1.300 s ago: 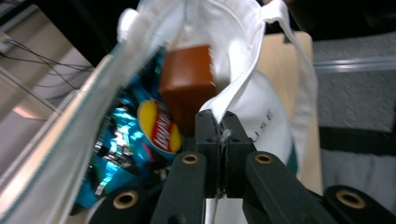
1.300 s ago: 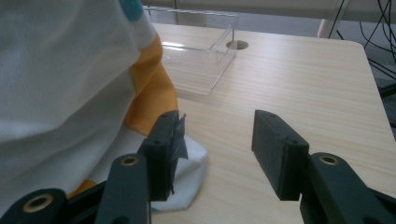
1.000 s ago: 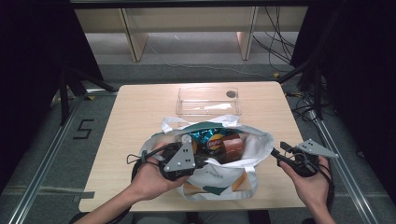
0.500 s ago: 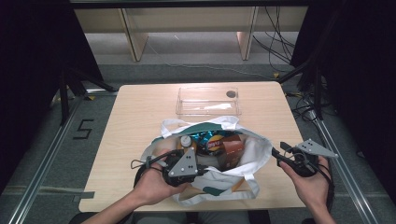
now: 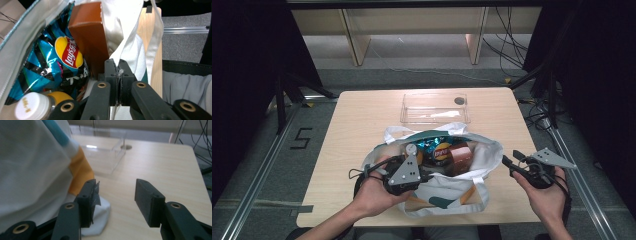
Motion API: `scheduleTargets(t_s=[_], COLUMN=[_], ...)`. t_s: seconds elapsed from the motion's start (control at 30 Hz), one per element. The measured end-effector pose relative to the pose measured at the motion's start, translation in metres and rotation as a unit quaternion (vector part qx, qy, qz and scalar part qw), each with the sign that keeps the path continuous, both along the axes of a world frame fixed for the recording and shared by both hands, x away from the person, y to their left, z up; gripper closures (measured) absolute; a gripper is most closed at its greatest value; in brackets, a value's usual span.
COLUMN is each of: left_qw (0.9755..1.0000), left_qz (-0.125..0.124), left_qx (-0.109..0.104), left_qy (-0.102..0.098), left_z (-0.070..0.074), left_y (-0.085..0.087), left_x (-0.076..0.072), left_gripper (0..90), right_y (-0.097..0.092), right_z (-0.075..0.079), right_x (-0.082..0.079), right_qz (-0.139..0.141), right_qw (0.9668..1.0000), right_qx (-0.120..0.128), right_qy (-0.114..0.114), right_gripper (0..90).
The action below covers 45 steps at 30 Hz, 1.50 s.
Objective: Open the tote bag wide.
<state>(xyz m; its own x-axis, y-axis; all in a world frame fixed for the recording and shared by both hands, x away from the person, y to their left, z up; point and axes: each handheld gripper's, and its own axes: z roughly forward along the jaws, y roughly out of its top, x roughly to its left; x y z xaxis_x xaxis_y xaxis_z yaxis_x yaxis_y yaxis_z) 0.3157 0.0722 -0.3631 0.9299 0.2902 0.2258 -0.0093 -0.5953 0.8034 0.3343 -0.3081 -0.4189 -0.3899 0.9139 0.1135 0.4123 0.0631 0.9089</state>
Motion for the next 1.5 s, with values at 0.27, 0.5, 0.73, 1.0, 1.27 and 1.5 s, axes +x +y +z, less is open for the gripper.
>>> scheduleTargets(t_s=[0.27,0.5,0.73,1.0,1.27,1.5], left_qw=[1.0000,0.9995,0.9980,0.9989,0.9983,0.9982], left_qz=[-0.002,-0.017,-0.030,-0.020,0.023,0.046], left_qx=[0.002,-0.021,-0.055,0.011,0.040,0.031], left_qy=[0.006,-0.017,-0.009,0.042,0.035,0.022], left_z=[-0.007,0.001,0.006,-0.040,-0.052,-0.052], left_y=[0.000,0.008,0.027,0.008,0.002,-0.002], left_x=[0.003,-0.007,-0.034,-0.038,-0.017,-0.012], left_gripper=[84.8,60.7,71.1,83.2,88.6,89.3], right_y=[0.017,0.051,0.090,0.108,0.125,0.139], right_z=[0.067,0.072,0.068,0.061,0.058,0.047], right_x=[-0.031,-0.035,-0.034,-0.030,-0.028,-0.025], right_qz=[0.096,0.184,0.262,0.288,0.327,0.342], right_qw=[0.9921,0.9803,0.9625,0.9562,0.9436,0.9346], right_qx=[0.003,-0.005,-0.046,-0.043,-0.051,-0.097], right_qy=[-0.081,-0.072,-0.052,-0.035,-0.007,0.006], right_gripper=[74.0,73.9,66.6,61.5,58.1,62.8])
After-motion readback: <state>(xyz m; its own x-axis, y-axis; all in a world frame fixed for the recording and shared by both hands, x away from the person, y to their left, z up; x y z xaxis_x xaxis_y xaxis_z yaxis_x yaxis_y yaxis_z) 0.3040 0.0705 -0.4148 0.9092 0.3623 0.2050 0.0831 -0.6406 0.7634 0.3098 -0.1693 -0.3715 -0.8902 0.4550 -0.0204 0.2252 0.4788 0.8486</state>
